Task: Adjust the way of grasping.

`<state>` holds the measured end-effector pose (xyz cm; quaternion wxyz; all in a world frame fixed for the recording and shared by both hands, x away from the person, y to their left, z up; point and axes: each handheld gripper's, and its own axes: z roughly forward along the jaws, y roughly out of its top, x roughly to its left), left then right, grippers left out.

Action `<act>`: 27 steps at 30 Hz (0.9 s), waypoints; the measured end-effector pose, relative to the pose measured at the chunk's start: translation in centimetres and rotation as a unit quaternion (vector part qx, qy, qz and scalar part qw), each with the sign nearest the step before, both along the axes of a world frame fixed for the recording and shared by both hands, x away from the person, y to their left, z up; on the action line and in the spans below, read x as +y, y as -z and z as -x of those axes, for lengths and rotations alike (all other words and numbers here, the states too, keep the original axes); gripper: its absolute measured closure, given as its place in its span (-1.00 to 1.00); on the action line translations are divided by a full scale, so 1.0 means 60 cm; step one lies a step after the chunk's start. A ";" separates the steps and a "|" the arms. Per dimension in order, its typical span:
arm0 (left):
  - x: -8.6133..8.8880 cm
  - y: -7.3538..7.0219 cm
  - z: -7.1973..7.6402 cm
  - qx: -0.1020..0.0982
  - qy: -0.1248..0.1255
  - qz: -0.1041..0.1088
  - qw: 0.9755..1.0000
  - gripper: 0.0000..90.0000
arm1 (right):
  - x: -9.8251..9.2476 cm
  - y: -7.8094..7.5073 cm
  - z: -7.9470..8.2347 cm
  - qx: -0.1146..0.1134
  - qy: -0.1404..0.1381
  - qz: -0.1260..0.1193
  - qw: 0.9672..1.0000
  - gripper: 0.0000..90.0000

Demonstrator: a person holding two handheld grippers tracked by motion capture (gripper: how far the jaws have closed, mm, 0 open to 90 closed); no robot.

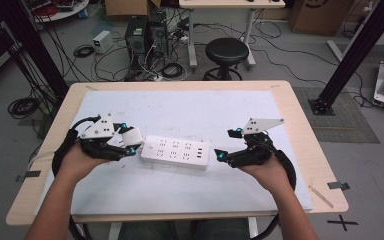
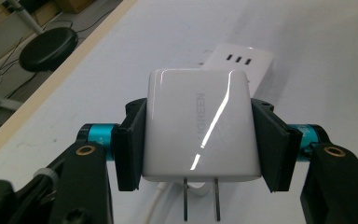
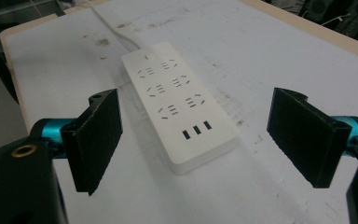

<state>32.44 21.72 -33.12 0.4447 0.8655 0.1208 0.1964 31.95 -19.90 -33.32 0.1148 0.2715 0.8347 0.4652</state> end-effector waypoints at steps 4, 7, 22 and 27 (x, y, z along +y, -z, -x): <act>-0.030 0.013 0.016 -0.012 0.029 -0.004 0.999 -0.06 | 0.013 0.004 0.001 0.014 -0.011 -0.016 1.000 -0.59; -0.053 0.028 0.023 -0.021 0.050 -0.005 0.999 -0.06 | 0.026 0.014 -0.001 0.038 -0.017 -0.034 0.999 -0.59; -0.131 0.071 0.060 -0.116 0.089 -0.013 0.989 -0.06 | 0.094 0.074 0.001 0.130 -0.057 -0.110 0.984 -0.59; -0.149 0.076 0.072 -0.145 0.097 -0.012 0.984 -0.06 | 0.108 0.091 0.004 0.160 -0.068 -0.141 0.975 -0.59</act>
